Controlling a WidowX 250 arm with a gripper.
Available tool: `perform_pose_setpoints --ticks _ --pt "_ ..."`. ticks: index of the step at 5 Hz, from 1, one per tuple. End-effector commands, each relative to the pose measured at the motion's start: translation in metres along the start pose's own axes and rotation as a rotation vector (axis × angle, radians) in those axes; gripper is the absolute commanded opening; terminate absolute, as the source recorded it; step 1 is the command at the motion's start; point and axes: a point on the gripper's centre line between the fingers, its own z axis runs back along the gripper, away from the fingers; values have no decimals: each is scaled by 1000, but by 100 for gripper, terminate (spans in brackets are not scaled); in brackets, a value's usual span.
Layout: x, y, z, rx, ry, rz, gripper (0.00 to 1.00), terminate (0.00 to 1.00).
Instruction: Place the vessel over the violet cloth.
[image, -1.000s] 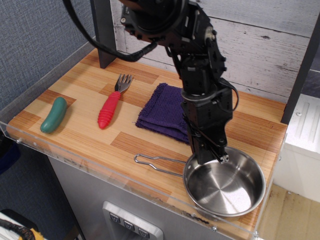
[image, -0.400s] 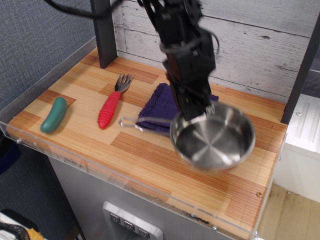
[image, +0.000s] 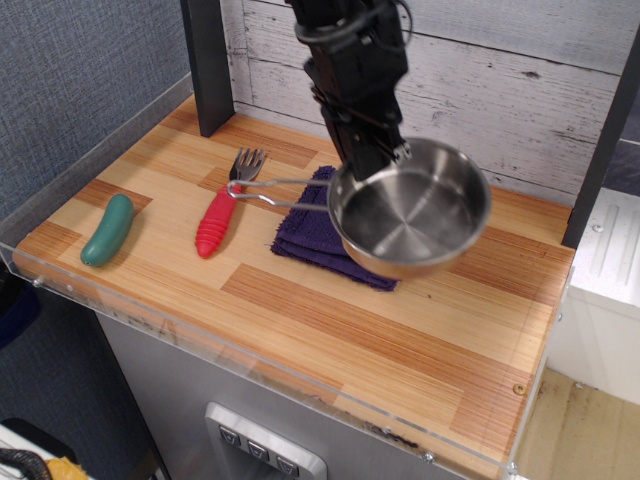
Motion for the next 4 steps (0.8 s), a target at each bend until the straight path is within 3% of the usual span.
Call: perform_pose_setpoints --ticks 1,4 --pt "2 41 7 64 -23 37 0 0" --pt "3 63 -29 66 35 65 0 0"
